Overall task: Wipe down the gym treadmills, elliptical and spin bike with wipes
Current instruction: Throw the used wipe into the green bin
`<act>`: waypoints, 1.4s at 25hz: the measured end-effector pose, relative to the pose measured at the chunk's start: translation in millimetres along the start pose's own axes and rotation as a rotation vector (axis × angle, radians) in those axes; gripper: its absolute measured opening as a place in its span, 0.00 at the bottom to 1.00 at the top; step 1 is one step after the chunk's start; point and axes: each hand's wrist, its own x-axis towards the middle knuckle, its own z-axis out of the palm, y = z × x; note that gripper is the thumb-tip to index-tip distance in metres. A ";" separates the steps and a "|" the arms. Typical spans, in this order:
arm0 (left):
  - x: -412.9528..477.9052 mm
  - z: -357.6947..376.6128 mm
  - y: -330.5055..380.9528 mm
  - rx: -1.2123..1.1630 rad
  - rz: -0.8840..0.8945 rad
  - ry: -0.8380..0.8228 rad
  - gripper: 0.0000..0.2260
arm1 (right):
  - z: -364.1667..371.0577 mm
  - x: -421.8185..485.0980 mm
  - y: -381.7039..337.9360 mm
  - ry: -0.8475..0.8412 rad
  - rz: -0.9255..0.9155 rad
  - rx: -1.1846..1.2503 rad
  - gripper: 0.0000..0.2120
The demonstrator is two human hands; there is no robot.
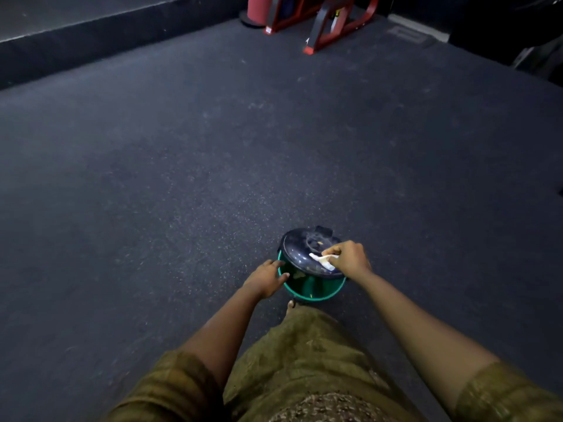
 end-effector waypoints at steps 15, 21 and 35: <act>2.1 -18.7 -13.1 0.034 -0.004 0.061 0.23 | 14.9 28.6 3.6 0.003 0.139 0.015 0.18; 1.4 -5.5 -2.3 0.050 0.029 0.034 0.23 | 19.3 0.7 40.5 -0.068 0.193 0.100 0.12; 13.5 55.3 76.3 0.150 0.248 -0.141 0.22 | 6.3 -79.9 111.6 0.056 0.294 0.257 0.12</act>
